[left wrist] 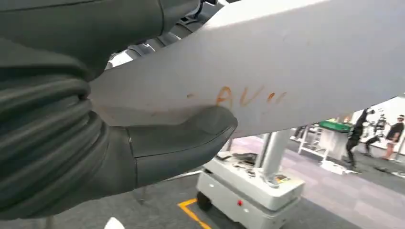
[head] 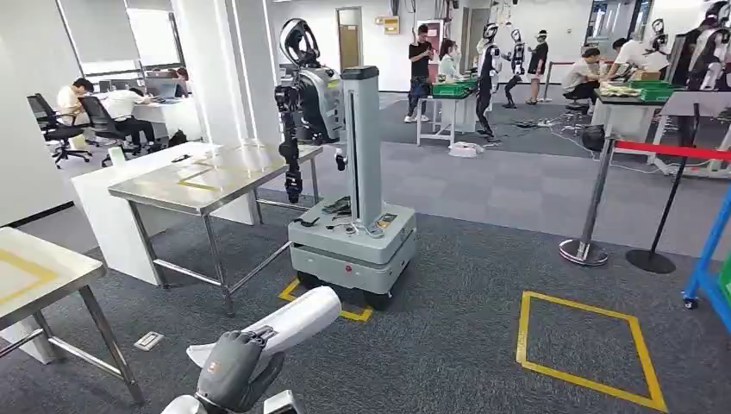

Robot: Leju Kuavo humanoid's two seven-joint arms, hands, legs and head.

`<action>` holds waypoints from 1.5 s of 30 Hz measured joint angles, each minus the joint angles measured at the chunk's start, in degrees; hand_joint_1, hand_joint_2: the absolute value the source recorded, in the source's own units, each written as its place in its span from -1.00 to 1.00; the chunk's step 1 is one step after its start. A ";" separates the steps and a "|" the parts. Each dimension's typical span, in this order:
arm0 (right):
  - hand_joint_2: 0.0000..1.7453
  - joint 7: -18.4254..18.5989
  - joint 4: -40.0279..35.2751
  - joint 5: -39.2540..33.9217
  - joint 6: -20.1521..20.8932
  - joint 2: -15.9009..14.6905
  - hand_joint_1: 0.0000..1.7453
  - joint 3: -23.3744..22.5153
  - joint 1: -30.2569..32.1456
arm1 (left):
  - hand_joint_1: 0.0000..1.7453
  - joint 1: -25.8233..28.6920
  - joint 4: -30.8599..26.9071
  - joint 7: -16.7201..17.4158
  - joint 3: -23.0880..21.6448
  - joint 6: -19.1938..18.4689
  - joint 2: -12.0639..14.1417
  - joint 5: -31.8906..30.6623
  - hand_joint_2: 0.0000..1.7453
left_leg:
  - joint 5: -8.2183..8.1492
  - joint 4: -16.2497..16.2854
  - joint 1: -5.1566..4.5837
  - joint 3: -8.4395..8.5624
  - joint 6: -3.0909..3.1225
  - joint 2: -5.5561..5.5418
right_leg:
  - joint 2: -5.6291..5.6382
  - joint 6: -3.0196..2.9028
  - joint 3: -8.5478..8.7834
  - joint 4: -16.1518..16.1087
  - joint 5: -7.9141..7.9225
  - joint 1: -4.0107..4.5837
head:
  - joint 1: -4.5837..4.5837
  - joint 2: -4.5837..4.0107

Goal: Take the parts from the cabinet and place them on the table.

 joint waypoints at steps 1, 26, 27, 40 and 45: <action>-1.00 0.00 0.00 -0.02 0.00 0.02 -1.00 0.02 0.00 | 1.00 -0.07 0.00 0.00 0.04 0.00 0.00 -0.02 1.00 | 2.61 -5.04 -0.02 2.65 0.18 0.50 | -0.57 0.20 0.32 0.00 -0.18 -0.02 | -0.02 0.00; -1.00 -0.79 0.00 0.06 0.09 -0.04 -1.00 0.20 -0.11 | 1.00 -2.00 -0.15 1.14 1.77 -0.20 -0.13 -0.15 1.00 | 0.06 -5.21 -0.32 2.46 0.30 -1.23 | 2.81 -0.20 -0.03 -0.52 0.66 0.23 | -0.11 0.00; -1.00 -0.77 0.00 0.04 0.11 -0.04 -1.00 0.20 0.00 | 1.00 -2.01 -0.11 1.14 1.77 -0.17 -0.13 -0.15 1.00 | -1.64 -0.97 -0.25 0.35 0.13 -0.69 | 2.14 -0.29 0.02 -0.51 0.57 0.31 | -0.11 0.00; -1.00 -0.81 0.00 -0.28 0.00 -0.07 -1.00 0.20 -0.38 | 1.00 -3.37 0.79 0.98 2.32 0.20 -0.18 0.11 1.00 | 4.80 -14.41 -0.40 7.54 3.60 0.94 | 0.52 2.52 0.81 2.08 -2.94 0.52 | 0.05 0.00; -1.00 -0.41 0.00 -0.59 -0.22 -0.20 -1.00 0.20 -0.03 | 1.00 -3.09 1.44 0.94 2.38 0.63 -0.72 0.28 1.00 | 4.73 -14.09 -0.40 7.43 4.09 -2.66 | 2.68 2.70 -7.12 15.64 -6.50 0.52 | 0.11 0.00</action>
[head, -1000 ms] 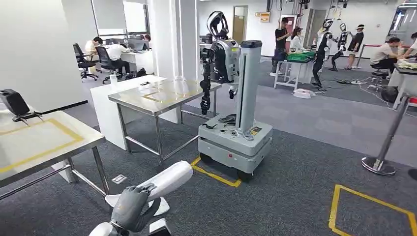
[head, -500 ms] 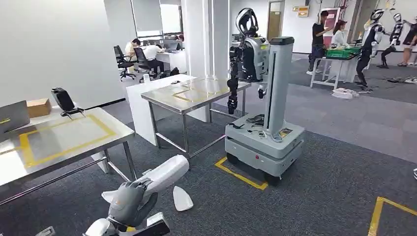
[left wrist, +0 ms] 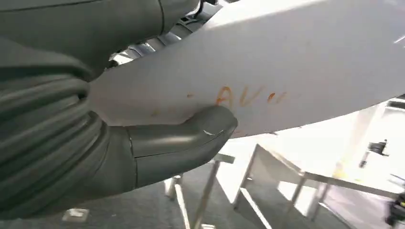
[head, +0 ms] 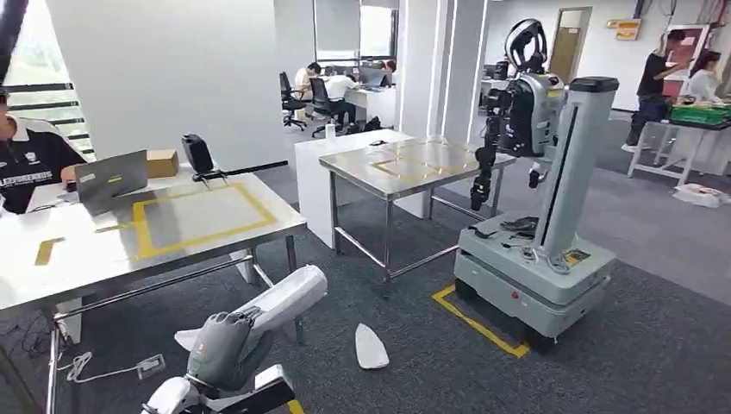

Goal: Take the parts from the cabinet and place them on the table.

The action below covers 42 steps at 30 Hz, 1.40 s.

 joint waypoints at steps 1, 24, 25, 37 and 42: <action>-1.00 0.15 0.00 -0.13 -0.11 -0.13 -1.00 0.00 0.03 | 1.00 -0.01 0.13 -0.02 0.04 0.07 0.00 0.09 1.00 | -0.06 0.14 0.05 0.00 -0.10 -0.75 | 0.12 -0.09 1.16 -3.21 2.41 -0.05 | 0.00 0.00; -1.00 5.90 0.00 -6.52 25.06 -3.54 -1.00 -3.69 0.32 | 1.00 -5.91 2.47 -0.13 1.86 -0.13 3.80 1.75 1.00 | -0.41 -0.07 -0.52 0.41 -1.90 3.28 | -1.49 -2.41 7.57 -16.38 6.87 0.57 | -0.20 0.00; -1.00 5.64 0.00 -6.95 26.32 -3.58 -1.00 -4.20 0.31 | 1.00 -6.08 2.47 -0.13 1.95 -0.33 4.02 1.75 1.00 | -0.44 -0.07 -0.52 0.41 -1.82 3.15 | -1.57 -2.33 7.73 -16.59 6.91 0.58 | -0.22 0.00; -1.00 4.50 0.00 -7.58 26.60 -3.96 -1.00 -5.81 0.14 | 1.00 -7.34 2.93 -0.35 2.05 -1.25 5.79 1.31 1.00 | -1.11 0.20 -1.07 0.31 0.00 2.99 | -2.01 -0.17 8.42 -17.63 7.07 0.02 | -0.24 0.00; -1.00 4.54 0.00 -7.56 26.41 -3.96 -1.00 -5.84 0.23 | 1.00 -7.90 3.02 -0.59 2.01 -1.31 5.38 1.03 1.00 | -0.71 -0.95 -0.27 1.36 1.01 2.72 | -0.12 0.26 1.58 -3.88 0.57 -0.07 | -0.15 0.00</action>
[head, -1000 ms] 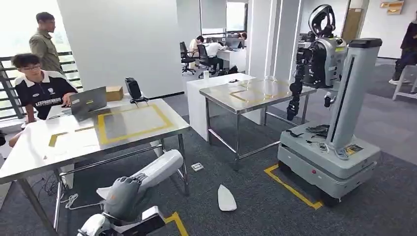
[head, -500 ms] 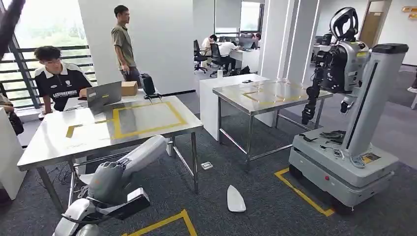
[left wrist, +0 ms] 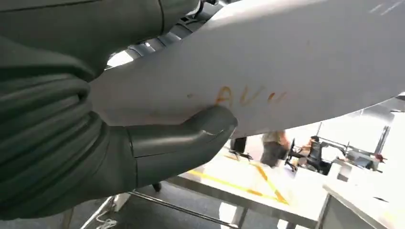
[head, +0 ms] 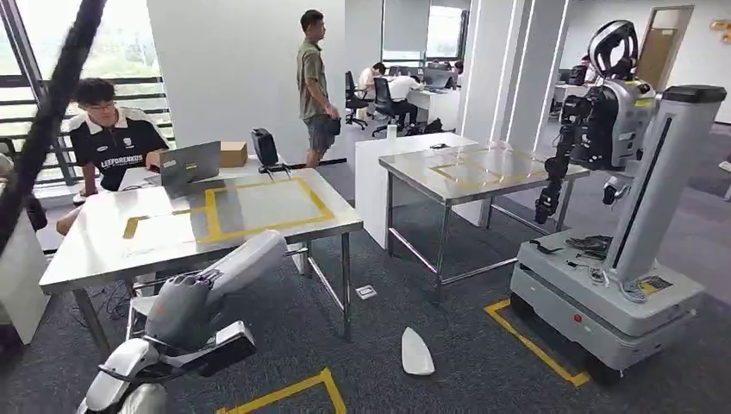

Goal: Take the parts from the cabinet and place them on the table.

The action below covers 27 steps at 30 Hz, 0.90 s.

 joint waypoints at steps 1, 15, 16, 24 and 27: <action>-1.00 0.02 0.00 0.00 -0.09 0.00 -1.00 0.00 0.04 | 1.00 0.06 0.17 0.00 -0.02 -0.09 -0.13 -0.09 1.00 | -0.08 0.05 0.00 0.00 -0.08 -0.28 | 0.04 0.05 -2.17 3.67 -0.91 0.00 | 0.02 0.00; -1.00 -0.06 0.00 0.22 -0.57 0.22 -1.00 -0.02 -0.12 | 1.00 0.18 -0.28 0.11 -0.04 -0.24 -0.70 -0.50 1.00 | -6.94 14.06 0.51 -6.41 -4.44 -0.54 | 0.41 -3.15 6.00 -12.26 5.93 -0.26 | -0.11 0.00; -1.00 -0.08 0.00 0.37 -0.61 0.22 -1.00 -0.02 -0.10 | 1.00 0.59 -0.33 0.37 -0.04 -0.26 -0.70 -0.61 1.00 | -7.70 17.78 0.50 -8.81 -4.49 -0.53 | 0.41 -3.17 6.39 -12.26 5.58 -0.25 | -0.09 0.00; -1.00 -0.48 0.00 1.18 -0.70 0.20 -1.00 0.00 -0.29 | 1.00 2.19 -3.56 1.84 0.50 -1.66 -0.59 -1.84 1.00 | 2.06 1.20 -0.51 -3.39 -2.41 -0.06 | 0.28 -1.64 9.78 -12.94 2.65 0.06 | 0.04 0.00; -1.00 -0.30 0.00 1.18 -0.77 0.09 -1.00 -0.02 -0.27 | 1.00 3.03 -5.03 2.21 1.05 -1.81 -0.50 -2.47 1.00 | 1.53 0.15 0.06 -1.66 -1.46 -0.40 | 0.27 -1.07 10.20 -11.95 2.69 -0.08 | 0.00 0.00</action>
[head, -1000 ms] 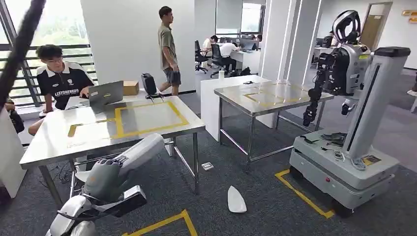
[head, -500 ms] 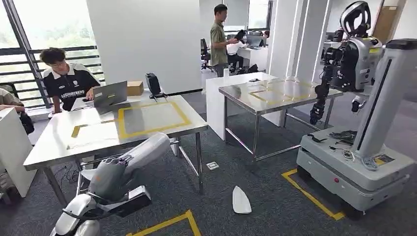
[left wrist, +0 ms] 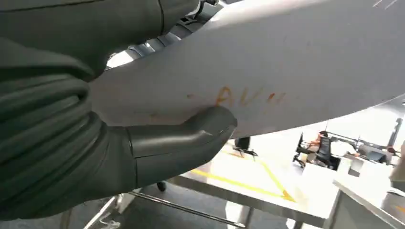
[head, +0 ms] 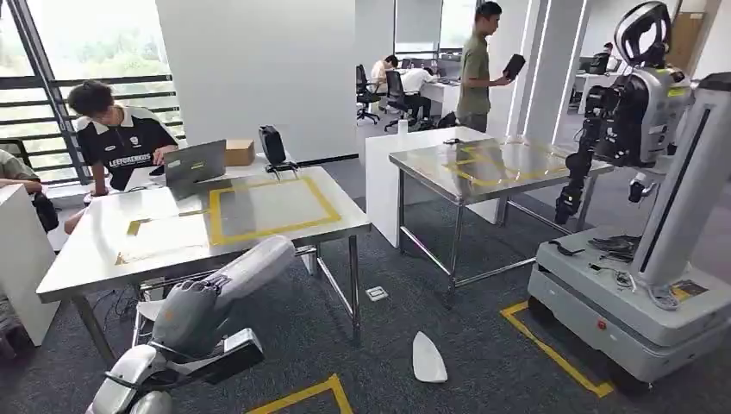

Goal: Take the parts from the cabinet and place them on the table.

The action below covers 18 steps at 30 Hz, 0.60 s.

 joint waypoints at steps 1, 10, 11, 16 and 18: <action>-1.00 0.00 0.00 0.00 -0.04 0.00 -1.00 0.00 -0.01 | 1.00 -0.05 -0.24 0.04 0.24 0.00 0.07 -0.04 1.00 | -0.28 -0.11 0.04 0.41 0.41 -0.02 | 0.09 0.12 -1.23 2.47 -0.19 0.11 | 0.02 0.00; -1.00 -0.26 0.00 -0.09 0.22 0.00 -1.00 0.00 0.29 | 1.00 1.86 -2.23 0.28 0.41 0.04 0.04 -1.18 1.00 | -4.24 0.74 -0.11 3.67 -0.10 -0.64 | 0.18 0.10 -8.14 -0.23 7.31 0.24 | 0.07 0.00; -1.00 -0.31 0.00 -0.09 0.26 0.00 -1.00 0.00 0.13 | 1.00 1.81 -2.29 0.33 0.44 0.07 0.04 -1.25 1.00 | -4.40 0.86 -0.22 3.79 -0.44 -0.82 | 0.12 -0.21 -8.30 -0.40 4.79 0.59 | 0.07 0.00; -1.00 -0.48 0.00 -0.52 0.13 0.02 -1.00 -0.02 0.10 | 1.00 2.46 -4.26 0.83 0.76 0.18 0.09 -2.03 1.00 | -5.20 3.80 -0.07 3.32 -2.12 -0.42 | 0.17 -2.10 -5.72 -1.09 5.80 0.28 | 0.04 0.00; -1.00 -0.52 0.00 -0.57 0.06 -0.04 -1.00 -0.06 -0.09 | 1.00 2.46 -4.43 0.87 0.98 0.18 0.04 -2.05 1.00 | -7.64 11.38 0.22 -1.29 -2.67 -0.23 | 0.18 -2.50 -5.17 -1.08 5.15 0.27 | 0.02 0.00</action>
